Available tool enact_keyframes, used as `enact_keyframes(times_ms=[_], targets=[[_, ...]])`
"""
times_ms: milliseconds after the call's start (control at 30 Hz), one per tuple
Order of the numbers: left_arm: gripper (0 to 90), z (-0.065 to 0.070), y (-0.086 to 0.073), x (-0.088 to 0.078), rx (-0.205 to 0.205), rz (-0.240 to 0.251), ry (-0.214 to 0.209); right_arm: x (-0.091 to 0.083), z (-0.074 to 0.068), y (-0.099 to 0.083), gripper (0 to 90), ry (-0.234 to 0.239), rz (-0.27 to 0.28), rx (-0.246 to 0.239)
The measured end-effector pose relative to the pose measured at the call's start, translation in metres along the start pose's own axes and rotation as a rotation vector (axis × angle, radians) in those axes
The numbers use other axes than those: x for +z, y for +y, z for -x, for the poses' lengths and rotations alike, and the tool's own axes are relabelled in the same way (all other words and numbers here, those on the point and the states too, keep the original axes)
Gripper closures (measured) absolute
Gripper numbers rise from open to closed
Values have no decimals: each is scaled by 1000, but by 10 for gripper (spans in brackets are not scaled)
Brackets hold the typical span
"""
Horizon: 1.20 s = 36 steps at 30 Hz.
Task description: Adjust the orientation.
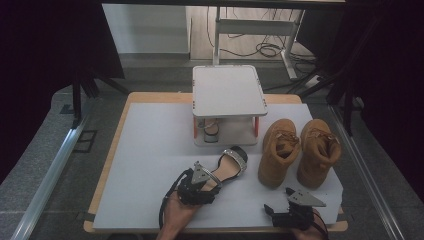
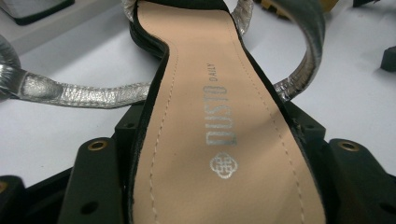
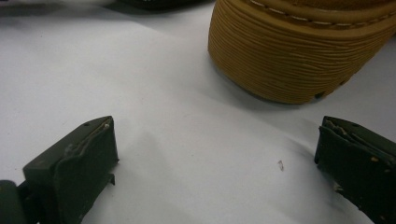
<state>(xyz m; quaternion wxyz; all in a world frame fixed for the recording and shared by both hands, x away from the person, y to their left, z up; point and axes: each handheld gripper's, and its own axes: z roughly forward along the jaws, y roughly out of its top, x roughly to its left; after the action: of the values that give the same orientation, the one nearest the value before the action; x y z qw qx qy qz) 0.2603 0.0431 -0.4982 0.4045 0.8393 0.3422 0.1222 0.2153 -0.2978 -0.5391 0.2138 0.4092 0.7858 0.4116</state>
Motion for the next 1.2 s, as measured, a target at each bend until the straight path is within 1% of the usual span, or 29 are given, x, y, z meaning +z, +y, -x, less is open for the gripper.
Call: enact_keyframes(times_ms=[133,233,433,533,667,800,900,967,1067,1200], targets=[[395,-1,3,-4,-11,24,7,0,0,0,0,0,0,0],[395,-3,6,-5,-18,33,22,0,0,0,0,0,0,0],[395,-7,14,-4,-48,59,35,0,0,0,0,0,0,-1],[394,-8,20,-2,-49,68,51,0,0,0,0,0,0,0],[395,-12,27,4,-64,75,65,0,0,0,0,0,0,-1],[395,-15,35,13,-78,77,67,0,0,0,0,1,1,0],[395,-17,39,19,-89,77,77,0,0,0,0,1,2,0],[395,-18,42,24,-99,81,85,0,0,0,0,2,2,-1],[395,-22,47,30,-127,90,88,0,0,0,0,2,2,0],[394,-23,54,38,-131,88,105,0,0,0,0,2,3,0]])
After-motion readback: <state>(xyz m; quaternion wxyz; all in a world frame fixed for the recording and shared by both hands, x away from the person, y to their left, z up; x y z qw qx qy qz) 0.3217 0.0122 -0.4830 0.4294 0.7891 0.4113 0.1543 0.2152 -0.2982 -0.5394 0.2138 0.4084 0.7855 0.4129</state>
